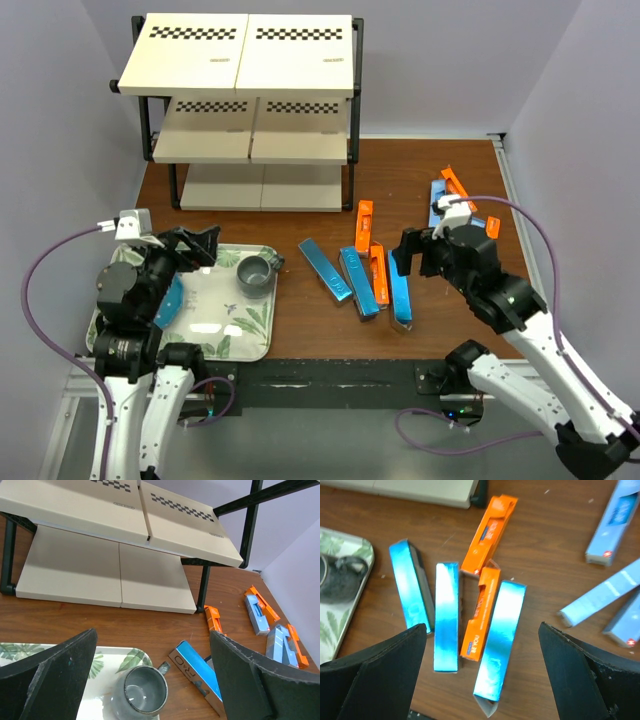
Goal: Place and organize the toothpastes onto the shelf
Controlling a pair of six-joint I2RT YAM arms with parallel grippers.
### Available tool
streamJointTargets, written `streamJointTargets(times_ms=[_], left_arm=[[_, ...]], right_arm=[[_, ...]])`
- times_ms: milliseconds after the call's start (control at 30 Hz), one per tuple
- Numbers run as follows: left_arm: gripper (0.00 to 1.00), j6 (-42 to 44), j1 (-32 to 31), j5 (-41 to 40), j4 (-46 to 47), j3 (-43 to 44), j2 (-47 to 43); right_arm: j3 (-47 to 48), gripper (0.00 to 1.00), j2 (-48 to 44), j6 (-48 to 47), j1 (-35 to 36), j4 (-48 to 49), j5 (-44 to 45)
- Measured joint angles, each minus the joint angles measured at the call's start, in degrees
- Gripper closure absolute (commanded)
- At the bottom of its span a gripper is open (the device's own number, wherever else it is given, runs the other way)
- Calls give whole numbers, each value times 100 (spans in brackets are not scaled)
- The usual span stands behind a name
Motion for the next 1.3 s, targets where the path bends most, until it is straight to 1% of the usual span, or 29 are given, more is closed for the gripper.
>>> streamJointTargets(times_ms=[233, 467, 733, 900, 1100, 1167, 1300], left_arm=[[0, -234, -24, 96, -7, -22, 46], [0, -769, -26, 328, -79, -118, 326], [0, -935, -63, 343, -350, -151, 505], [0, -907, -94, 302, -575, -149, 514], [0, -859, -190, 203, -822, -149, 509], [0, -861, -225, 210, -868, -149, 496], [0, -861, -299, 258, -879, -149, 468]], right_arm=[[175, 1, 887, 9, 0, -13, -664], [308, 1, 1453, 7, 0, -7, -935], [428, 1, 2267, 35, 70, 179, -1261], [739, 1, 3016, 66, 446, 369, -1228], [1462, 4, 4138, 72, 1086, 560, -1016], [1738, 8, 4557, 81, 1213, 608, -929], [2341, 12, 5482, 105, 1370, 623, -780]])
